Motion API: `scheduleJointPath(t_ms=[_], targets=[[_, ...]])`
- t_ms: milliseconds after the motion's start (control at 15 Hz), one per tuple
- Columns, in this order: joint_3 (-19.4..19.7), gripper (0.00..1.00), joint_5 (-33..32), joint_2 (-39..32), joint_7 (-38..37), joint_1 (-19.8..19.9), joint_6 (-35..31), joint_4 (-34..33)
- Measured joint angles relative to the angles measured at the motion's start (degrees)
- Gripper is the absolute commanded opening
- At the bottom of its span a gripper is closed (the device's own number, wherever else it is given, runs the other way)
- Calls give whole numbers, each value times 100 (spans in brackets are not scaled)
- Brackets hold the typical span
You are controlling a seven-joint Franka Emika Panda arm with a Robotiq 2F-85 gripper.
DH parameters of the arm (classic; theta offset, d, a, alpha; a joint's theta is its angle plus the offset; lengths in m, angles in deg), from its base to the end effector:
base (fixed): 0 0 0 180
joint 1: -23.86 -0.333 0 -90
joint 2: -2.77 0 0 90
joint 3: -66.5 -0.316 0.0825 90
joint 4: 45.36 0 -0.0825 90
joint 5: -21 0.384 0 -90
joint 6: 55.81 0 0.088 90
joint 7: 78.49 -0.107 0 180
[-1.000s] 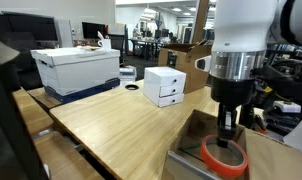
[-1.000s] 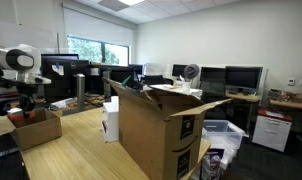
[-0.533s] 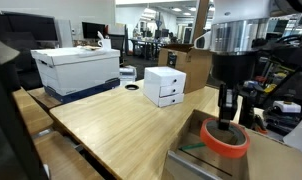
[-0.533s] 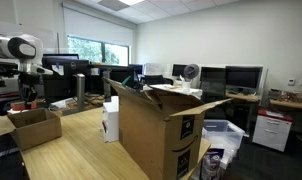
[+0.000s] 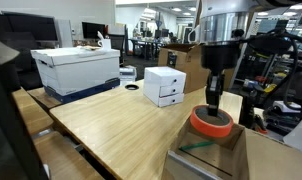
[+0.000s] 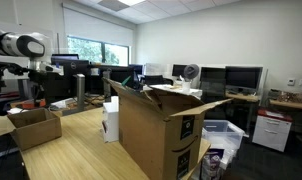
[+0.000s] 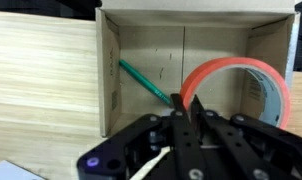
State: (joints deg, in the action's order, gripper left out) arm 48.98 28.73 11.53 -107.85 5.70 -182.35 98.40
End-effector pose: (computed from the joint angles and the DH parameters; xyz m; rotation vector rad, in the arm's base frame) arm 0.3516 0.2557 0.3229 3.0976 0.0228 -0.2463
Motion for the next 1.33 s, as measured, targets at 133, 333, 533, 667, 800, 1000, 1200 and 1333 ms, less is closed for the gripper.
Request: scheduleJointPath(t_ms=[133,333,533,667,800,1000,1200,1333], targets=[[81,6,-29,-1,4,111,8,-19],[187,6,-122,-13,9,288,7,-95],[247,6,-333,-85,9,414,-6,-291],[245,6,-465,-208,9,444,-10,-485],[209,6,-568,-388,9,439,-13,-706],[135,6,-671,-793,9,373,-21,-1096],[114,6,-799,-1218,9,266,-109,-1427],[121,6,-896,-1487,9,213,-208,-1615]])
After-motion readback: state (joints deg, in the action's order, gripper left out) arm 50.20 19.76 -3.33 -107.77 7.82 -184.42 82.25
